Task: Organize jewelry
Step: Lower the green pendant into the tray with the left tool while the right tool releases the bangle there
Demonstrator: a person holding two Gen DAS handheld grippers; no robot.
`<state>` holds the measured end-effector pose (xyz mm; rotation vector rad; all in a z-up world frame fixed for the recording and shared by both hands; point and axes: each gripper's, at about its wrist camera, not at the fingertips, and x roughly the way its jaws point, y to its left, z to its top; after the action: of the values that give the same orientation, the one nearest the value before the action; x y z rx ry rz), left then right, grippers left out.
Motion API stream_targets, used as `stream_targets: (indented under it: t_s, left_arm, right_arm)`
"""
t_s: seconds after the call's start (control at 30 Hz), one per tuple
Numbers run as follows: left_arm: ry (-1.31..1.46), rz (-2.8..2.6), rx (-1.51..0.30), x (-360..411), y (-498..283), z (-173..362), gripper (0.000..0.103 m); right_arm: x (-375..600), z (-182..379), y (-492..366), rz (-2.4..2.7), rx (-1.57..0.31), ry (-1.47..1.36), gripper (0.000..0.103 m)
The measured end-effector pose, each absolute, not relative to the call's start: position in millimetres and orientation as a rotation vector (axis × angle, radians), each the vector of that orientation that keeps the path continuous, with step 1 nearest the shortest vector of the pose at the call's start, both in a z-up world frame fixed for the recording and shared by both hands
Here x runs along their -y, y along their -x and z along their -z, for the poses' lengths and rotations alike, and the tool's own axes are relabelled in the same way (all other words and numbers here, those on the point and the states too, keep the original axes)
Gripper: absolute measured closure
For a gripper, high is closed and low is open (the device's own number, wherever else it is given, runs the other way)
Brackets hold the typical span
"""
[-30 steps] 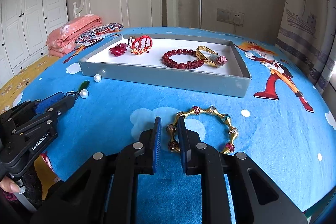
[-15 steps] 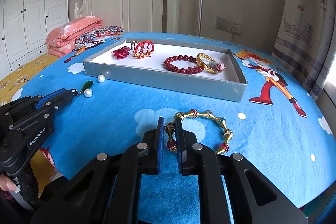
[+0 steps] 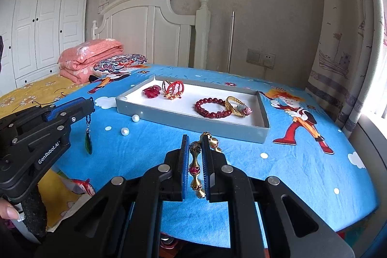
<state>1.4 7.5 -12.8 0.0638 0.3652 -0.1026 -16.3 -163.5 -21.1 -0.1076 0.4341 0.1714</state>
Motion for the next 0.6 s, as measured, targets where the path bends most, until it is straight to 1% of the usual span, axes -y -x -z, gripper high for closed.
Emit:
stream_targets:
  t_s: [0.6]
  left_arm:
    - [-0.068, 0.105, -0.349, -2.8, 3.8, 7.8, 0.093]
  right_arm:
    - [158.9, 13.6, 22.6, -0.175, -0.420, 0.106, 0.092]
